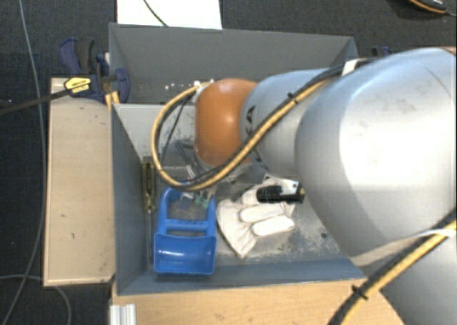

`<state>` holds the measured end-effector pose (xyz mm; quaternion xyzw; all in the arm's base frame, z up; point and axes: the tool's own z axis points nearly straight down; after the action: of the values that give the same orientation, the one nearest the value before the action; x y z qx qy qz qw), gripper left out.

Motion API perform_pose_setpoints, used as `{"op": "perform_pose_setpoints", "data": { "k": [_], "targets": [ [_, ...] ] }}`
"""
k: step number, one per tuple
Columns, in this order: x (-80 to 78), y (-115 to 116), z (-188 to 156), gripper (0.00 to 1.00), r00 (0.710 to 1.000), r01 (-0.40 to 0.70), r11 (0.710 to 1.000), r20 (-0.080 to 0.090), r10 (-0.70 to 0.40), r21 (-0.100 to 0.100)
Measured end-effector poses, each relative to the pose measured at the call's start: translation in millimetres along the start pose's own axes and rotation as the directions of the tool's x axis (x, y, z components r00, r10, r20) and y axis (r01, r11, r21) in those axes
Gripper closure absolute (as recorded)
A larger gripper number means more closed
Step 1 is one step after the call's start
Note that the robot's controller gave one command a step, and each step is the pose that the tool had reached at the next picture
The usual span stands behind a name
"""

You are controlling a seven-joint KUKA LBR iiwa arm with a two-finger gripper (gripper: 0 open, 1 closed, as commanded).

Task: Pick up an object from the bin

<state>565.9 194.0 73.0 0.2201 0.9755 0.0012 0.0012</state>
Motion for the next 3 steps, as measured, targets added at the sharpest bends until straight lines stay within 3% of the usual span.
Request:
{"op": "perform_pose_setpoints", "data": {
  "k": [3],
  "targets": [
    [-1.0,0,-50,1.0,1.0,-0.001,1.0,0.005,0.001,-0.004]
  ]
}}
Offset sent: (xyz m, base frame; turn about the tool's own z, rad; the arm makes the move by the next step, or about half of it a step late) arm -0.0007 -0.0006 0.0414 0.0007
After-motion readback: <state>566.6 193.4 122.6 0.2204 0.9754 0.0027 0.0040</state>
